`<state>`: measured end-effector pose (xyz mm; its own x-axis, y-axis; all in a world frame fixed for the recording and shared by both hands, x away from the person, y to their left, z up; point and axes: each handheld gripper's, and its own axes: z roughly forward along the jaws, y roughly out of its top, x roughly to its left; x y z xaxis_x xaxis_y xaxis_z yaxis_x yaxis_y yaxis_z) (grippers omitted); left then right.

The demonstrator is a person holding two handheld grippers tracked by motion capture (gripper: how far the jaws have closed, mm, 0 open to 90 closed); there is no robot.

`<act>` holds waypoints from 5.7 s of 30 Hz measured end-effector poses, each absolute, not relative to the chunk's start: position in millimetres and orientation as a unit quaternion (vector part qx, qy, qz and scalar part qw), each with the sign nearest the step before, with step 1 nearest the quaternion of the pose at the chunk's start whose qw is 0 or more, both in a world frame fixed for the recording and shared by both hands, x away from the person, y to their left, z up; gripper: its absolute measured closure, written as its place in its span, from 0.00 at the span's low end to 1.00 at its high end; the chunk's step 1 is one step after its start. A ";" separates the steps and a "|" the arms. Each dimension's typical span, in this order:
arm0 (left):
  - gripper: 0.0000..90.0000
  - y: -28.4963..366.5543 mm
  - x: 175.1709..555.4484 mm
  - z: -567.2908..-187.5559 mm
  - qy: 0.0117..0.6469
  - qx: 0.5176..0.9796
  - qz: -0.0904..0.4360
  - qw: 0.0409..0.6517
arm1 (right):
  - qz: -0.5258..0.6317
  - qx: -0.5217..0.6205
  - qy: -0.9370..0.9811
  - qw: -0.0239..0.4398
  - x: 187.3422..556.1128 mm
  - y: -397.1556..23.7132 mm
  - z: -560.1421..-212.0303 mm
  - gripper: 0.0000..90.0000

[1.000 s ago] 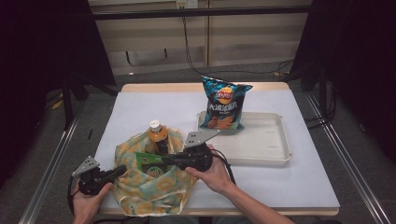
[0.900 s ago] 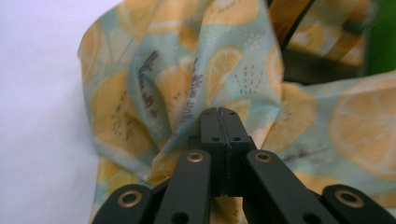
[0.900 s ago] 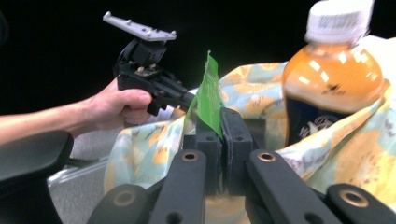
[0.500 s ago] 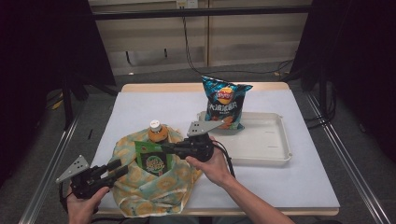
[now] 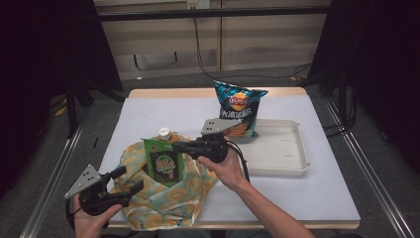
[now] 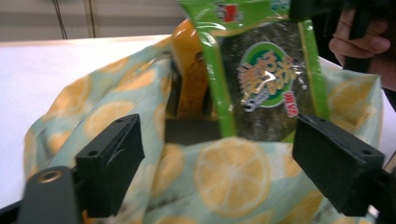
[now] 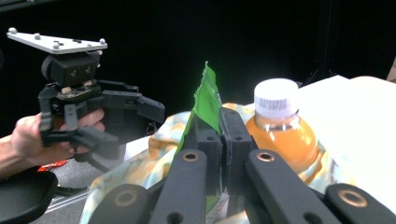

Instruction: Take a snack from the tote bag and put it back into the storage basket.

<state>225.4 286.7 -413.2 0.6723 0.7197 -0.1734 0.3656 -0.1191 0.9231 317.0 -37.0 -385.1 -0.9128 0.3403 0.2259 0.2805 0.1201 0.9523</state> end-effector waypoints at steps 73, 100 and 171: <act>0.08 272.9 229.5 -431.9 0.363 0.743 0.150 0.542 | 0.659 0.249 0.703 0.093 306.9 -179.2 -334.0 0.98; 0.08 272.6 228.4 -431.8 0.358 0.749 0.155 0.536 | 0.652 0.302 0.686 0.117 307.9 -268.9 -350.9 0.98; 0.08 271.1 232.2 -434.3 0.360 0.752 0.151 0.531 | 0.535 0.476 0.675 0.177 406.3 -365.2 -436.1 0.93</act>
